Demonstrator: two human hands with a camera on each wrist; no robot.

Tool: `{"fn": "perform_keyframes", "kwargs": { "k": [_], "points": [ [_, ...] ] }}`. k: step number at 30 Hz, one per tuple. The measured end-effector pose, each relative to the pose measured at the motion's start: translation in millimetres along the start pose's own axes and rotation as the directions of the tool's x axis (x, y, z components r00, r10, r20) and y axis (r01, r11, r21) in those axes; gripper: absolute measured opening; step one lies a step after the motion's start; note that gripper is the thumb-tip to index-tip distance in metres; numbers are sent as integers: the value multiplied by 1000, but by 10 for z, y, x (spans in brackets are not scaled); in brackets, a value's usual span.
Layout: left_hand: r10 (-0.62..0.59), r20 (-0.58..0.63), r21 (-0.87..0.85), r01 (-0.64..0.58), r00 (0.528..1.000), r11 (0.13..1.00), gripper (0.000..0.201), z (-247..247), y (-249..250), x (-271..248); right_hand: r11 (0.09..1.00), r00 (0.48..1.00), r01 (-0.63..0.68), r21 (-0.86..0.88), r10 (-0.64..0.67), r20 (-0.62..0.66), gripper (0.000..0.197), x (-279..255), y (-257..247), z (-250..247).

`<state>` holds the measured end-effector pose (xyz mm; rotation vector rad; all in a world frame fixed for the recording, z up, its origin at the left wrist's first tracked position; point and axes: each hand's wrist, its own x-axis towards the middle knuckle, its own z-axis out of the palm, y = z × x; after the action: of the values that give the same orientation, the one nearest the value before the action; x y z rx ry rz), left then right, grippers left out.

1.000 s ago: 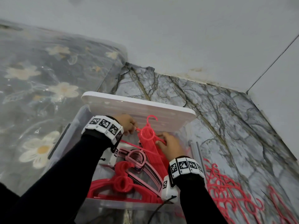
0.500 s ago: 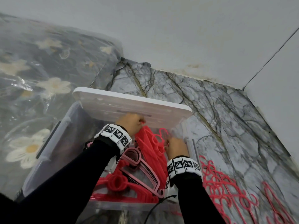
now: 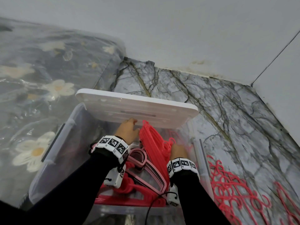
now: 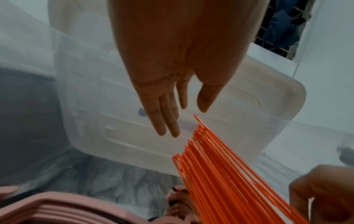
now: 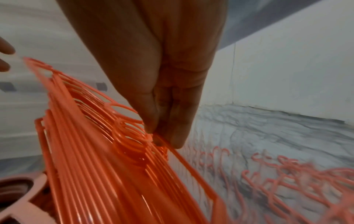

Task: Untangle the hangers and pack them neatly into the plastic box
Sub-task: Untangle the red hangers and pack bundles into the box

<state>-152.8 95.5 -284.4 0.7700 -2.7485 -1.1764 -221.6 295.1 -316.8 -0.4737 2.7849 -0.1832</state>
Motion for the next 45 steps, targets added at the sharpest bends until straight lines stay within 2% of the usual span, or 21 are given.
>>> {"fn": "perform_keyframes", "kwargs": {
  "k": [3,5,7,8,9,12,14,17,20,22,25,27,29,30,32,33,35,36,38,41,45],
  "points": [
    [-99,143,305,51,985,951,32,-63,-97,-51,999,1000,-7,47,7,0,27,61,27,98],
    [-185,311,464,21,932,886,35,-84,-150,-107,999,995,-49,16,48,86,29,112,42,143],
    [-246,454,503,-18,856,864,43,-96,-212,-168,996,992,-84,12,83,100,28,132,41,158],
    [-254,492,509,-38,833,860,49,-87,-256,-203,995,991,-97,30,94,93,27,134,37,163],
    [-248,497,528,-63,831,847,52,-58,-290,-234,992,991,-112,57,107,84,27,130,32,164],
    [-219,432,627,-118,875,770,58,150,-350,-364,977,993,-114,180,108,40,29,108,21,155],
    [-237,471,634,-139,850,761,56,301,-342,-447,961,997,-82,263,76,32,44,87,-1,137],
    [-125,516,676,-313,847,667,37,352,-373,-543,924,996,-76,374,54,70,73,53,-91,95],
    [-81,508,726,-375,858,577,33,286,-374,-635,954,986,-77,290,30,165,78,61,-105,113],
    [-92,495,723,-350,864,596,30,239,-368,-656,950,978,-110,292,50,204,80,88,-28,151],
    [-139,545,717,-373,827,589,31,218,-310,-636,931,971,-142,337,65,231,87,117,57,198],
    [-176,543,705,-332,821,626,36,240,-275,-575,935,970,-151,321,77,231,85,122,71,211],
    [-218,553,661,-264,804,702,46,272,-259,-523,935,964,-177,306,102,247,78,111,84,203],
    [-201,522,643,-228,829,731,46,278,-266,-475,933,958,-195,303,115,264,73,105,95,196],
    [-158,387,558,-94,909,825,44,249,-179,-374,931,946,-217,295,125,301,63,98,134,191],
    [-150,319,472,-20,936,881,43,237,-117,-322,934,940,-218,281,125,316,61,90,155,183],
    [-89,198,279,31,976,960,38,243,60,-224,945,938,-213,247,128,321,59,77,189,177],
    [-61,168,204,25,984,979,40,271,159,-169,949,941,-210,236,131,313,58,73,202,177],
    [-34,219,101,12,975,995,54,337,291,-139,948,942,-212,236,134,308,56,64,216,186],
    [-60,231,187,16,971,982,63,456,394,-122,948,940,-218,233,140,313,54,70,187,194],
    [-102,240,285,30,965,958,64,508,419,-117,979,938,-134,157,74,339,61,23,99,97]
  ]
}}
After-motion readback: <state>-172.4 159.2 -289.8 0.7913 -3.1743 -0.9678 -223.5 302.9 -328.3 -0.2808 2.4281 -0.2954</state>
